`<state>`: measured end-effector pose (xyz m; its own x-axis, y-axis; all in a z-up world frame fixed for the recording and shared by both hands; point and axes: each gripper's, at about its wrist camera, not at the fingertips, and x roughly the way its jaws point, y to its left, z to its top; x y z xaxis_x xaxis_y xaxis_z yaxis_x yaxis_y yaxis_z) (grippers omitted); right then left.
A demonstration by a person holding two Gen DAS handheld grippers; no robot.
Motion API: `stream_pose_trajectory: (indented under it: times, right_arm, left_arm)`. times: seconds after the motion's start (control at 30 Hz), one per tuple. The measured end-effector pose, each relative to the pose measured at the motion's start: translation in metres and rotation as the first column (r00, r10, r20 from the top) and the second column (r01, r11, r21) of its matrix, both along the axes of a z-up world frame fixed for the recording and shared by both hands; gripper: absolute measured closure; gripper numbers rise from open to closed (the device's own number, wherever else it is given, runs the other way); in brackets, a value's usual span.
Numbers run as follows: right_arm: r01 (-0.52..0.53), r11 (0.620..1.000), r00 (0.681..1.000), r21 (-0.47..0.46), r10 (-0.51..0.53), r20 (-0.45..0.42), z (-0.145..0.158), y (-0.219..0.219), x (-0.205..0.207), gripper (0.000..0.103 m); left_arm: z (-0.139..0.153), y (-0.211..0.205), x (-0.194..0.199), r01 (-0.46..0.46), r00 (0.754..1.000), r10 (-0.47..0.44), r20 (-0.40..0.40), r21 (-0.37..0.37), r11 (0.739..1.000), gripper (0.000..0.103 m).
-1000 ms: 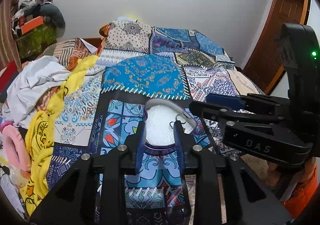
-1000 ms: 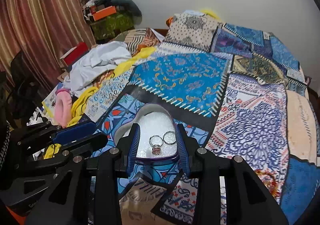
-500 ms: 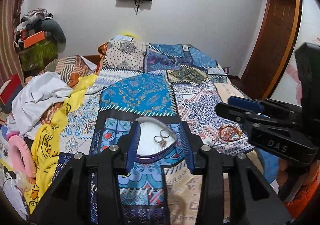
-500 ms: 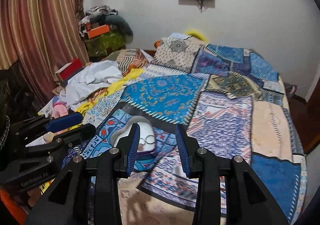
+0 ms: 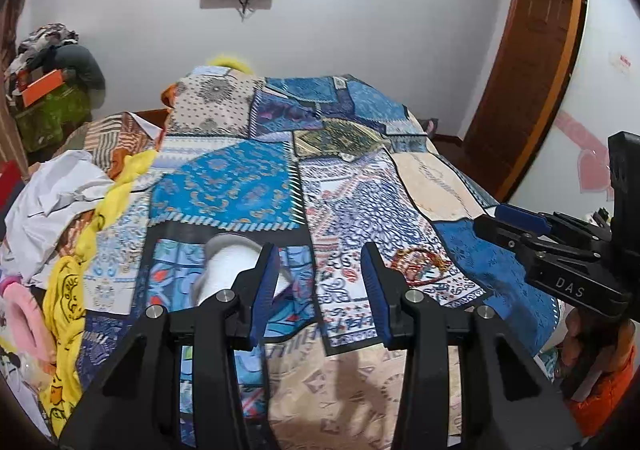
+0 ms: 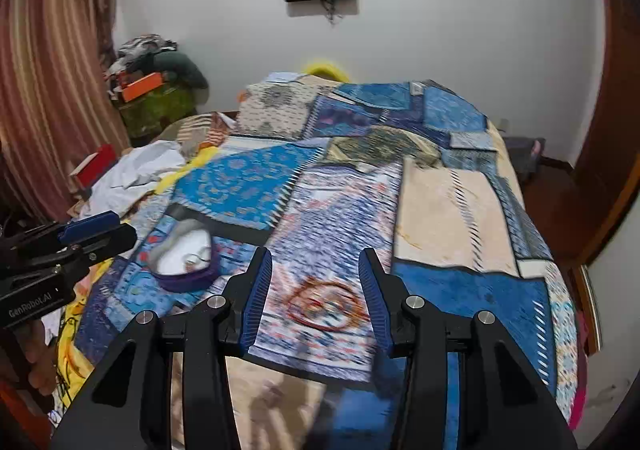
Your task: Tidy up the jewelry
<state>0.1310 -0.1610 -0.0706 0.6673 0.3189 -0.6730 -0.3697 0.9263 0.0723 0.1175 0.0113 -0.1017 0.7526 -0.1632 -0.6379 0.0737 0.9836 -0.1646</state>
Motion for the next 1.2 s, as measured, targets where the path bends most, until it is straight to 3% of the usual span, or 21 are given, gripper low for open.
stream_pose_trajectory:
  times: [0.43,0.77,1.2]
  right_arm:
    - [0.060,0.998,0.995,-0.007,-0.061,-0.081,-0.031,-0.043,0.007,0.062]
    - [0.036,0.999,0.990,0.000,-0.036,-0.137,-0.053,-0.046,0.015,0.062]
    - [0.018,1.000,0.986,0.006,-0.016,-0.167,-0.065,-0.046,0.022,0.062]
  left_arm:
    - [-0.043,-0.039,0.031,0.090,0.988,-0.089,-0.129,-0.004,0.996,0.062]
    - [-0.062,-0.061,0.050,0.147,0.977,-0.144,-0.158,0.007,0.989,0.062]
    - [-0.080,-0.073,0.070,0.193,0.964,-0.188,-0.189,0.004,0.981,0.084]
